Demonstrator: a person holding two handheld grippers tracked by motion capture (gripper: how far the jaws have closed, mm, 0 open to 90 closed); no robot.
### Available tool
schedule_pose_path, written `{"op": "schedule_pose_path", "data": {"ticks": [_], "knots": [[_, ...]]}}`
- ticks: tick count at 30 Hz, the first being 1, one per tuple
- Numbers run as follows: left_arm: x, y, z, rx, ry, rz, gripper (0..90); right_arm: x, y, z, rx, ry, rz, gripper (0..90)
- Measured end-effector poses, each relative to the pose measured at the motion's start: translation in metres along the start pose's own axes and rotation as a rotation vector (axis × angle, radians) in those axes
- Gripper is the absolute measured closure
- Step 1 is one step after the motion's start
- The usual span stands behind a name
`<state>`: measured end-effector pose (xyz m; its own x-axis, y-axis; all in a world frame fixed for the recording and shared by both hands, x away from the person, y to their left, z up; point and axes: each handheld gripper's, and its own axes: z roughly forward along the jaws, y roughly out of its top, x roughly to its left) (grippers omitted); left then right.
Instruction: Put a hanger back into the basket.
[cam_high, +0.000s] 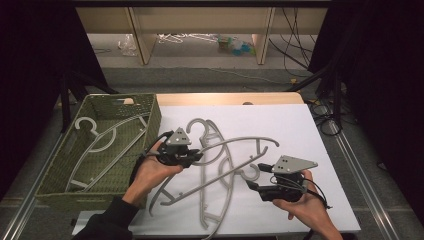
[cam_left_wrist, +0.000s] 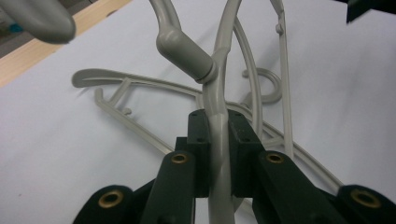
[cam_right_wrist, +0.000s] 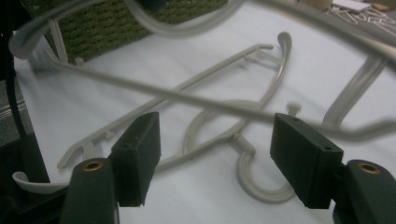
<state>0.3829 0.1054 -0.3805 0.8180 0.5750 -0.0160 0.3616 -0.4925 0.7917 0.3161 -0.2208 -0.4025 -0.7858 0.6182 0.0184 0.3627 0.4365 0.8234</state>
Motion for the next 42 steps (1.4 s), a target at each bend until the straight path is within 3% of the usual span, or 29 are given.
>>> {"op": "schedule_pose_path", "data": {"ticks": [9,17,19,22,27,30,35,42], "knots": [[0.012,-0.001,-0.015,-0.058,0.004,-0.1,80.8,0.0,-0.009,0.009,0.038,0.014,0.004,31.0],[0.012,0.008,-0.029,-0.086,0.001,-0.122,80.8,-0.001,-0.011,0.01,0.044,0.01,0.011,31.1],[0.011,0.011,-0.034,-0.105,-0.019,-0.145,80.5,-0.001,-0.011,0.01,0.044,0.008,0.013,31.0],[0.011,0.013,-0.043,-0.119,-0.016,-0.162,80.7,-0.002,-0.011,0.009,0.04,0.006,0.018,31.0],[0.01,0.021,-0.053,-0.126,-0.02,-0.163,80.5,-0.002,-0.011,0.01,0.044,0.007,0.018,31.0],[0.01,0.029,-0.059,-0.13,-0.017,-0.143,80.5,-0.002,-0.011,0.01,0.043,0.006,0.02,31.0],[0.015,0.04,-0.067,-0.115,0.013,-0.125,80.4,-0.003,-0.012,0.01,0.041,0.006,0.018,31.0],[0.035,0.047,-0.091,-0.124,0.081,-0.124,80.5,-0.004,-0.012,0.009,0.041,0.005,0.019,30.9]]}}
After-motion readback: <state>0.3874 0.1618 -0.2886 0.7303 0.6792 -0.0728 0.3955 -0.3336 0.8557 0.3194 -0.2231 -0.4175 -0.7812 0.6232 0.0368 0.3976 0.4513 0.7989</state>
